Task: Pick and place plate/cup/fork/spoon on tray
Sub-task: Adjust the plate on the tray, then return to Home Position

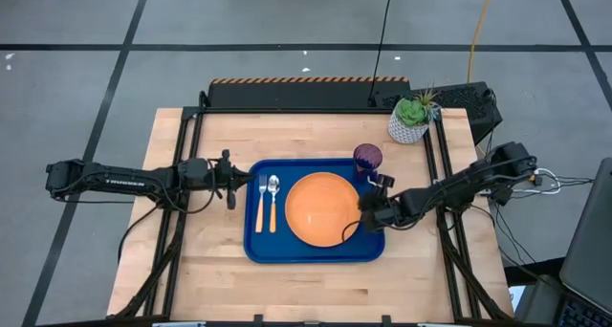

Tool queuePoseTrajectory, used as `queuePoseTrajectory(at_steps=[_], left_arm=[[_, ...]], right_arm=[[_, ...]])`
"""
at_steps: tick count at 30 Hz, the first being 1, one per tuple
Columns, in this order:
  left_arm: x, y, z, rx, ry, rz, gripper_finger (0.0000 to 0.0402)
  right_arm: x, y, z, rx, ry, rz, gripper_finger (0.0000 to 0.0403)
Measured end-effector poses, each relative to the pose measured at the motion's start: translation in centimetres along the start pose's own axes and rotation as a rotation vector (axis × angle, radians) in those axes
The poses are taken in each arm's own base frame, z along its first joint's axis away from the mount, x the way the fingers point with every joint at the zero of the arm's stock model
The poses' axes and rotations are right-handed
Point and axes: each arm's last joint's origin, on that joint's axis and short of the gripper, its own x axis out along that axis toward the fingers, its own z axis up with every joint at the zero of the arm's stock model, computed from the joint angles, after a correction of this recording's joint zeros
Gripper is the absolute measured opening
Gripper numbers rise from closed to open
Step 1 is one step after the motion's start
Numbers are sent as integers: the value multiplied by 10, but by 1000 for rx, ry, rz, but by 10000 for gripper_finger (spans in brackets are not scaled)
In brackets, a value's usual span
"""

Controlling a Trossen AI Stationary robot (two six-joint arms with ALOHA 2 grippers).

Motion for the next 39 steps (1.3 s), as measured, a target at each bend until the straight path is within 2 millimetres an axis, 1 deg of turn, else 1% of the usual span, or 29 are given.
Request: queuePoseTrajectory(at_steps=[8,13,16,28,39], left_arm=[[0,0,0,-1,0,0,3],[0,0,0,-1,4,0,3],[0,0,-1,-1,8,0,3],[0,0,-1,-2,15,0,3],[0,0,-2,-7,23,0,3]], right_arm=[[2,2,4,-1,-27,20,144],[1,6,5,11,-24,97,144],[1,6,5,14,-18,105,144],[-5,16,6,-47,-53,191,144],[-7,16,-6,-29,50,185,144]])
